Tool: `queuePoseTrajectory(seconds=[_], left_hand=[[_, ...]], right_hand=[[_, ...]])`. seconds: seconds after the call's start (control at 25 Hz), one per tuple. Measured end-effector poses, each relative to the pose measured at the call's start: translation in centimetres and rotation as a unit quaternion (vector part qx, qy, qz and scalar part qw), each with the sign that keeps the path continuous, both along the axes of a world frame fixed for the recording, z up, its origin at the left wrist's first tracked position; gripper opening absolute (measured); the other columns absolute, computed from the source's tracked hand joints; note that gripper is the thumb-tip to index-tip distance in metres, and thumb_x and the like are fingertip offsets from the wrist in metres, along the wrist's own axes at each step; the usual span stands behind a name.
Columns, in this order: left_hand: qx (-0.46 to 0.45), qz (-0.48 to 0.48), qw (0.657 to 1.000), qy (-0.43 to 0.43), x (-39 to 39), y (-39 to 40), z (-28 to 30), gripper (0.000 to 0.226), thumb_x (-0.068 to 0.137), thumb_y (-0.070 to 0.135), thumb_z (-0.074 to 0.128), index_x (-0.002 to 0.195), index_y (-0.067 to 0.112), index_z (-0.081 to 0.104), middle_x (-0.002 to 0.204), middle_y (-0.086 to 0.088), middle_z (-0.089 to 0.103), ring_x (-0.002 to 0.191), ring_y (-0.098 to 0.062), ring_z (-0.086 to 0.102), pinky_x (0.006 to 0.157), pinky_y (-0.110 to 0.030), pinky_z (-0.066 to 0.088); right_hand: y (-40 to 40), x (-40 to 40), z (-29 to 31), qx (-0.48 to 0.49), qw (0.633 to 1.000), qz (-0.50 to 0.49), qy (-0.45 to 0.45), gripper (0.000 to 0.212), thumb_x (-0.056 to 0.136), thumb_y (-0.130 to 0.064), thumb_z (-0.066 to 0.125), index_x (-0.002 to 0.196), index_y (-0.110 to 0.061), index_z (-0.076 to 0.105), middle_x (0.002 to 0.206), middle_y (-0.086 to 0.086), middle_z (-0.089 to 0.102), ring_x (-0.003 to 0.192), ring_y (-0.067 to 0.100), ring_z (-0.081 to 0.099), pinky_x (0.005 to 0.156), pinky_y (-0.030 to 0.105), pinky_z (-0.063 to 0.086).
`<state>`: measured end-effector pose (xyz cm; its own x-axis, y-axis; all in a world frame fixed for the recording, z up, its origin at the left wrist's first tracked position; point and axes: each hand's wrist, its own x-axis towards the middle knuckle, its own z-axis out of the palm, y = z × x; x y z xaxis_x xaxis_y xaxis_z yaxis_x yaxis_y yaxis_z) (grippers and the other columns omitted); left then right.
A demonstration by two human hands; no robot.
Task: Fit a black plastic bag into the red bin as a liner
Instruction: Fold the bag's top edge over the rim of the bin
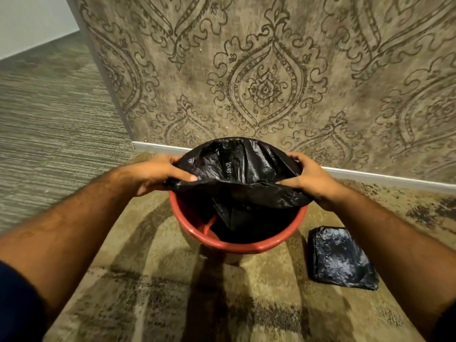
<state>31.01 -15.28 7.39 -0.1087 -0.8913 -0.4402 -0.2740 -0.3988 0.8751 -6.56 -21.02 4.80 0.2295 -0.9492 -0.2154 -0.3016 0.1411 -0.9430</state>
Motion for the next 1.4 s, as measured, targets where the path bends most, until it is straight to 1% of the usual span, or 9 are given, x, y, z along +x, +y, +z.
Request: queuePoseTrajectory(seconds=[0.2,0.36,0.52,0.76,0.96,1.04,1.12,1.28,1.4], left_hand=[[0.014,0.069,0.997,0.001,1.4,4.3,0.1,0.057,0.078,0.023,0.088,0.129,0.025,0.062,0.104,-0.003,0.078,0.084,-0.013,0.070,0.063,-0.027,0.057],[0.063,0.085,0.993,0.048,1.3,7.0,-0.1,0.050,0.075,0.024,0.085,0.117,0.013,0.059,0.077,-0.005,0.075,0.058,-0.012,0.068,0.054,-0.024,0.060],[0.075,0.108,0.987,0.090,1.2,7.8,-0.3,0.071,0.072,0.011,0.086,0.135,0.001,0.056,0.091,-0.021,0.078,0.064,-0.017,0.078,0.055,-0.027,0.064],[0.088,0.123,0.980,0.127,1.6,10.4,-0.5,0.110,0.024,0.017,0.107,0.126,0.006,0.067,0.100,-0.019,0.080,0.072,-0.020,0.080,0.057,-0.027,0.064],[0.075,0.208,0.958,0.182,-0.5,12.4,-1.6,0.046,0.090,-0.010,0.062,0.135,-0.003,0.057,0.096,-0.018,0.075,0.070,-0.018,0.075,0.064,-0.032,0.066],[0.000,0.245,0.961,0.129,-1.6,12.4,-2.1,0.049,0.090,-0.011,0.064,0.136,-0.002,0.050,0.108,-0.019,0.067,0.079,-0.020,0.071,0.068,-0.034,0.067],[-0.160,0.239,0.956,-0.060,-2.5,12.2,-2.1,0.062,0.082,-0.003,0.079,0.135,0.010,0.049,0.126,-0.011,0.057,0.099,-0.020,0.064,0.076,-0.034,0.065],[-0.439,-0.021,0.818,-0.371,-3.1,12.5,-1.5,0.071,0.076,0.004,0.081,0.141,0.025,0.059,0.148,0.003,0.050,0.137,-0.019,0.047,0.115,-0.042,0.041],[-0.512,-0.165,0.727,-0.426,-2.8,13.1,-1.8,0.059,0.078,0.013,0.074,0.136,0.018,0.067,0.142,-0.006,0.060,0.133,-0.026,0.054,0.117,-0.052,0.037]], right_hand=[[3.9,-2.8,0.5,0.044,0.997,-0.004,-0.061,0.139,0.041,-0.021,0.105,0.161,-0.036,0.036,0.133,0.004,0.068,0.104,0.022,0.080,0.074,0.037,0.066],[7.2,-4.1,1.7,0.072,0.996,-0.018,-0.055,0.117,0.059,-0.015,0.093,0.160,-0.038,0.037,0.126,0.003,0.070,0.092,0.020,0.079,0.064,0.029,0.063],[9.3,-4.4,1.1,0.132,0.979,-0.053,-0.149,0.106,0.059,0.002,0.088,0.153,-0.024,0.047,0.081,0.001,0.057,0.077,0.016,0.065,0.063,0.028,0.065],[11.5,-4.6,0.6,0.222,0.952,-0.046,-0.203,0.090,0.051,0.004,0.088,0.136,-0.012,0.062,0.104,0.018,0.081,0.074,0.017,0.080,0.058,0.025,0.065],[12.5,-4.3,0.4,0.195,0.969,0.001,-0.155,0.092,0.051,-0.003,0.092,0.137,-0.018,0.064,0.110,0.020,0.080,0.078,0.017,0.080,0.064,0.025,0.065],[12.0,-4.4,0.4,0.114,0.986,-0.028,-0.117,0.113,0.045,-0.013,0.102,0.146,-0.019,0.054,0.104,0.017,0.074,0.074,0.020,0.078,0.066,0.033,0.066],[11.5,-4.5,0.9,-0.002,0.998,-0.055,-0.027,0.131,0.038,-0.029,0.107,0.153,-0.027,0.044,0.117,0.009,0.067,0.071,0.021,0.075,0.073,0.046,0.067],[12.1,-3.4,2.3,-0.196,0.972,-0.003,0.133,0.125,0.060,-0.014,0.101,0.162,-0.034,0.033,0.153,-0.001,0.046,0.065,0.005,0.068,0.076,0.039,0.066],[13.5,-3.5,2.9,-0.355,0.868,0.117,0.326,0.096,0.074,-0.030,0.093,0.157,-0.034,0.046,0.157,-0.005,0.035,0.108,0.006,0.057,0.097,0.035,0.056]])
